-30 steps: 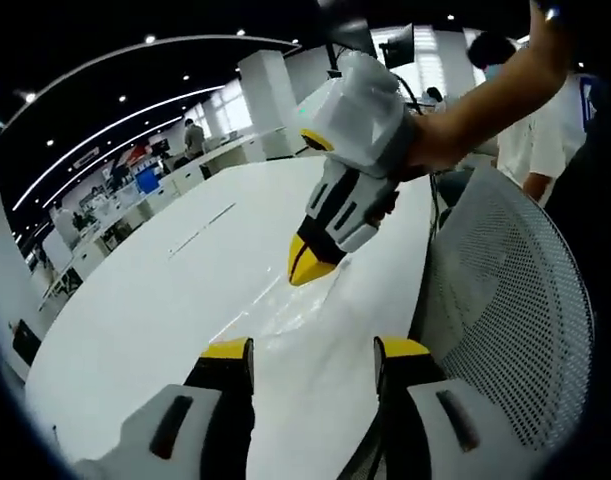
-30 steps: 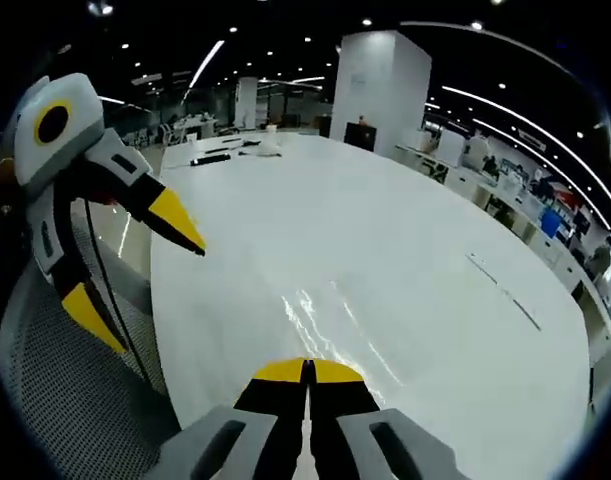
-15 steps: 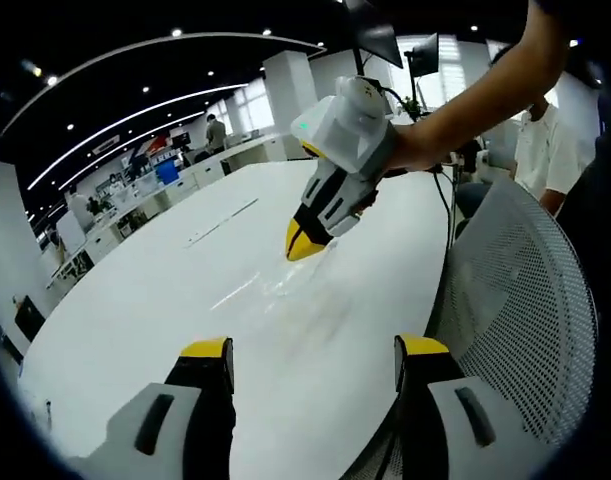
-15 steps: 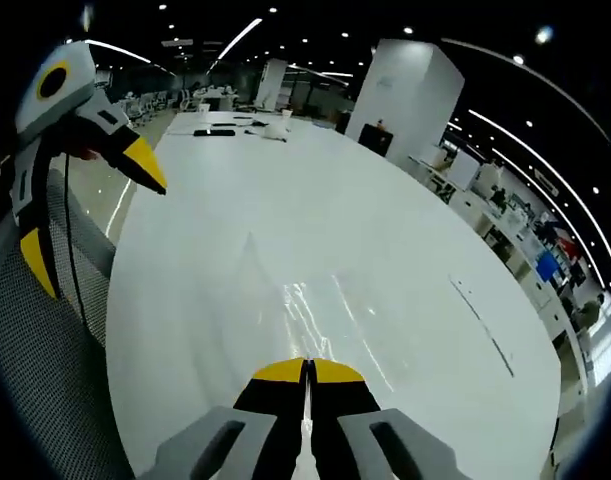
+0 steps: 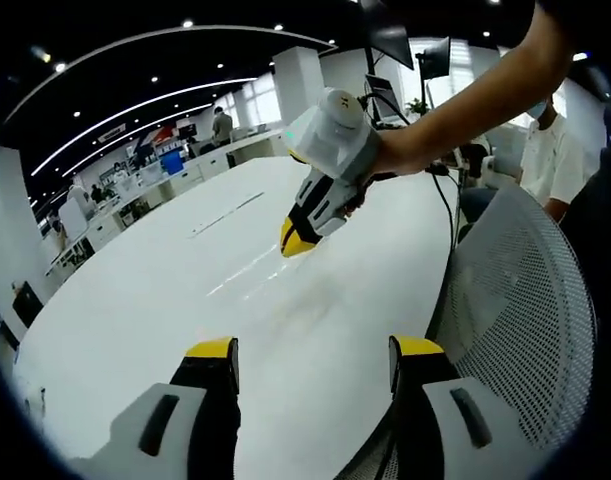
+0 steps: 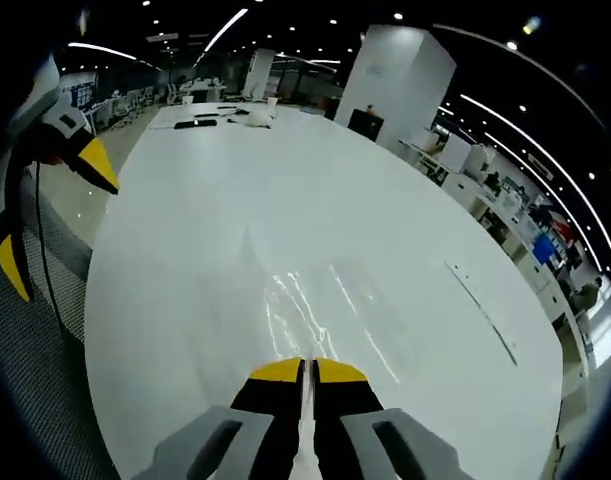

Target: Open the resealable bag by pulling the two sides of the seal apart until the entire bag opening is separated and visibly accessible.

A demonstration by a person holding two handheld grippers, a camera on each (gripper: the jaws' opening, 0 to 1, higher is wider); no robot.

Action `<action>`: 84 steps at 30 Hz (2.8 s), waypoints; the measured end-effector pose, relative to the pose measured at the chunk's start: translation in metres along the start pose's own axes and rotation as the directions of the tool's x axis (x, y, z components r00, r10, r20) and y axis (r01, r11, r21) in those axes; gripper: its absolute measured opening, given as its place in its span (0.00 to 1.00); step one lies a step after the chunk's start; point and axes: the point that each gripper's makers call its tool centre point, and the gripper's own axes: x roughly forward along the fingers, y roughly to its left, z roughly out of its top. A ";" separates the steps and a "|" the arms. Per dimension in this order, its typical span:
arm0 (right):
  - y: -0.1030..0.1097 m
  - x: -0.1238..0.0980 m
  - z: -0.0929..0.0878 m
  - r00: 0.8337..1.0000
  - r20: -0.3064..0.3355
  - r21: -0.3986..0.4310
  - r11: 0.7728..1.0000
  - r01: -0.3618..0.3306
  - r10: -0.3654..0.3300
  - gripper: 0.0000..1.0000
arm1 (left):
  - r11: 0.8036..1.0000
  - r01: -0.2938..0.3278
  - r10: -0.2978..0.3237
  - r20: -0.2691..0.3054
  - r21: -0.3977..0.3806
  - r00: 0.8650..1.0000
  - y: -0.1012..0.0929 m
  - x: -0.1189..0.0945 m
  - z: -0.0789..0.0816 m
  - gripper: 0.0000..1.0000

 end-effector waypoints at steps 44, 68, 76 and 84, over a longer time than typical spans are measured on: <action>0.044 -0.111 -0.055 0.981 0.147 0.585 0.811 0.016 -0.125 0.31 | 0.978 0.017 0.002 0.087 -0.208 0.996 -0.011 -0.018 -0.013 0.74; 0.040 -0.164 -0.066 0.891 0.234 0.679 0.722 0.135 -0.388 0.76 | 0.949 -0.017 0.076 0.173 -0.316 0.982 0.004 -0.028 -0.006 0.99; 0.044 -0.160 -0.068 0.901 0.221 0.665 0.733 0.141 -0.374 0.77 | 0.947 -0.011 0.069 0.168 -0.321 0.983 0.003 -0.027 -0.009 0.99; 0.048 -0.159 -0.070 0.907 0.211 0.670 0.729 0.136 -0.364 0.75 | 0.954 0.005 0.044 0.158 -0.298 0.986 -0.003 -0.026 -0.012 0.99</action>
